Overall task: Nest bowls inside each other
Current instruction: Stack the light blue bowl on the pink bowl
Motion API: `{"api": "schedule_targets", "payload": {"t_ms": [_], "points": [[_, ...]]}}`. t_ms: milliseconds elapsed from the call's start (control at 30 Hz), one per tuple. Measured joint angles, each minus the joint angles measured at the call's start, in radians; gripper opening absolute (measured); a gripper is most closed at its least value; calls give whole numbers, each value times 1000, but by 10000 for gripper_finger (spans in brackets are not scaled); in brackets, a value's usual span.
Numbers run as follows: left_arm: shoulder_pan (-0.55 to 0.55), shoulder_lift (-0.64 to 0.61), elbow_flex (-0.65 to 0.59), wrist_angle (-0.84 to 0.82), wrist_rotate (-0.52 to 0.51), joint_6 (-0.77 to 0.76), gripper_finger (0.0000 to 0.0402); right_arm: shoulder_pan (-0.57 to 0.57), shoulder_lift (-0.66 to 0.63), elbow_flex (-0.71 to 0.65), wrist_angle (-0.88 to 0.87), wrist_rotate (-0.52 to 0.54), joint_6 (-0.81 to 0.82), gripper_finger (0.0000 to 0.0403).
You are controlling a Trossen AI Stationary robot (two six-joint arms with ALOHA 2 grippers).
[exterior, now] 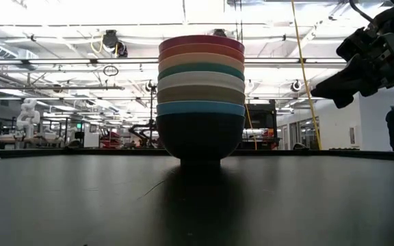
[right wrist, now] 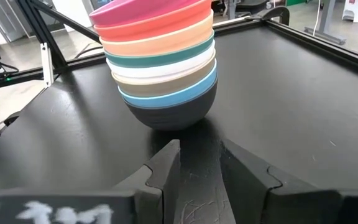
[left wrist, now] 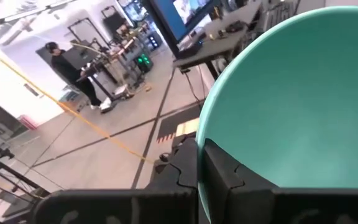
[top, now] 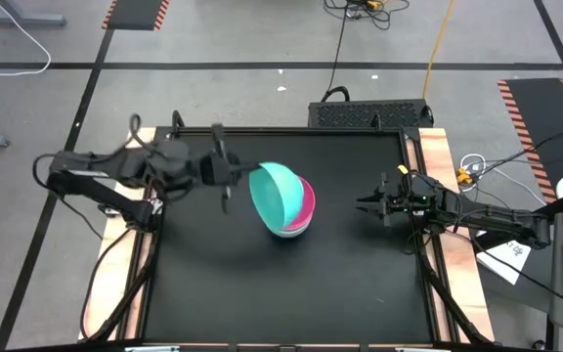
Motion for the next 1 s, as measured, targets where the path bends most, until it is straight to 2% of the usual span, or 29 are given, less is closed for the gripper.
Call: {"api": "schedule_targets", "payload": {"t_ms": [200, 367, 567, 767, 900, 1000], "points": [[104, 28, 273, -206, 83, -31, 5, 0, 0, 0, 0, 0, 0, 107], [238, 99, 457, -455, 138, -93, 5, 0, 0, 0, 1, 0, 18, 107], [308, 241, 597, -702, 253, -97, 5, 0, 0, 0, 8, 1, 18, 107], [355, 409, 831, -969, 313, -83, 5, 0, 0, 0, 7, 3, 33, 107], [361, 456, 848, -993, 320, -75, 5, 0, 0, 0, 7, 4, 45, 107], [368, 469, 850, -982, 366, -71, 5, 0, 0, 0, 7, 4, 45, 107]]}}
